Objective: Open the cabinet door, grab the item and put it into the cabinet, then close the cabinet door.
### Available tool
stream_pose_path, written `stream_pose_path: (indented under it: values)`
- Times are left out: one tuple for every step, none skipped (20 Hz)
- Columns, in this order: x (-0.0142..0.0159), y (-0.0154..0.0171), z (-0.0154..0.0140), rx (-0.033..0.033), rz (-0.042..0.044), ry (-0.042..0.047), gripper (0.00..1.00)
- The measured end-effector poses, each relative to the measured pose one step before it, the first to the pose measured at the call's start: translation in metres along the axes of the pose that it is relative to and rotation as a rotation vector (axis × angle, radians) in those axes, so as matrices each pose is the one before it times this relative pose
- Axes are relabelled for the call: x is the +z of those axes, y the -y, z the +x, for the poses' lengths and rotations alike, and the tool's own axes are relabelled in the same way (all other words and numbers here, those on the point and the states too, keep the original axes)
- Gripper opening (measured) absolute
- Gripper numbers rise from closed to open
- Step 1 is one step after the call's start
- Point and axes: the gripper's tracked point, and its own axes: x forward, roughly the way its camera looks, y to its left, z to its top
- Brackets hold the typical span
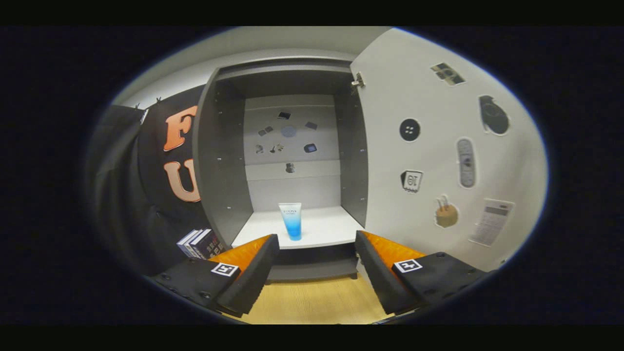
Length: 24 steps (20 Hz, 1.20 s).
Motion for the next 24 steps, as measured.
stream_pose_path:
  values:
    - [-0.0012, 0.00624, -0.01845, -0.00471, -0.00005, 0.0125, 1.0]
    - [0.00428, 0.00732, -0.0167, -0.0111, -0.00249, 0.01337, 1.0]
    - [0.00268, 0.00776, -0.01609, -0.01038, -0.00187, 0.0109, 1.0]
    - [0.00229, 0.00607, -0.01561, -0.00342, -0.00017, 0.01016, 1.0]
    - [0.00173, 0.00694, -0.015, -0.00156, 0.00026, 0.00929, 1.0]
    - [0.00255, 0.00684, -0.01521, 0.00014, -0.0017, 0.00935, 1.0]
    - [0.00105, 0.00712, -0.01453, 0.0031, -0.00398, 0.00618, 1.0]
    - [0.00004, 0.00679, -0.01299, 0.00601, -0.00478, 0.00415, 1.0]
    - [-0.00162, 0.00689, -0.01187, 0.00261, -0.00362, -0.00293, 1.0]
    - [0.00017, 0.00866, -0.01081, 0.00053, -0.0046, -0.00145, 1.0]
    - [-0.00107, 0.00906, -0.00916, -0.00386, -0.0045, 0.0006, 1.0]
    - [-0.00232, 0.01063, -0.00829, -0.01085, -0.0039, -0.00166, 1.0]
    - [-0.00212, 0.01198, -0.00736, -0.01007, -0.00129, -0.00053, 1.0]
    - [-0.00005, 0.01139, -0.00723, -0.00923, 0.00342, 0.00072, 1.0]
    - [-0.00116, 0.01116, -0.00605, -0.00291, 0.00953, 0.00391, 0.99]
    - [-0.00156, 0.0091, -0.00526, 0.00153, 0.0124, 0.00392, 0.99]
    - [-0.00194, 0.00976, -0.00407, -0.00117, 0.00994, 0.00425, 0.99]
    - [-0.00266, 0.01203, -0.00068, -0.00768, 0.00652, 0.00126, 1.0]
    - [-0.0033, 0.01125, -0.00071, -0.00903, 0.00427, 0.0018, 1.0]
    - [-0.00296, 0.0121, 0.0002, -0.01181, 0.0063, 0.00046, 1.0]
    - [-0.00207, 0.0101, 0.00154, -0.00851, 0.00558, 0.00154, 1.0]
    - [-0.00208, 0.0109, 0.00275, -0.01331, 0.00364, 0.00191, 1.0]
    - [-0.00379, 0.01056, 0.00645, -0.01499, -0.00247, 0.00066, 0.99]
    - [-0.00419, 0.00871, 0.00677, -0.01413, -0.00475, -0.0026, 0.99]
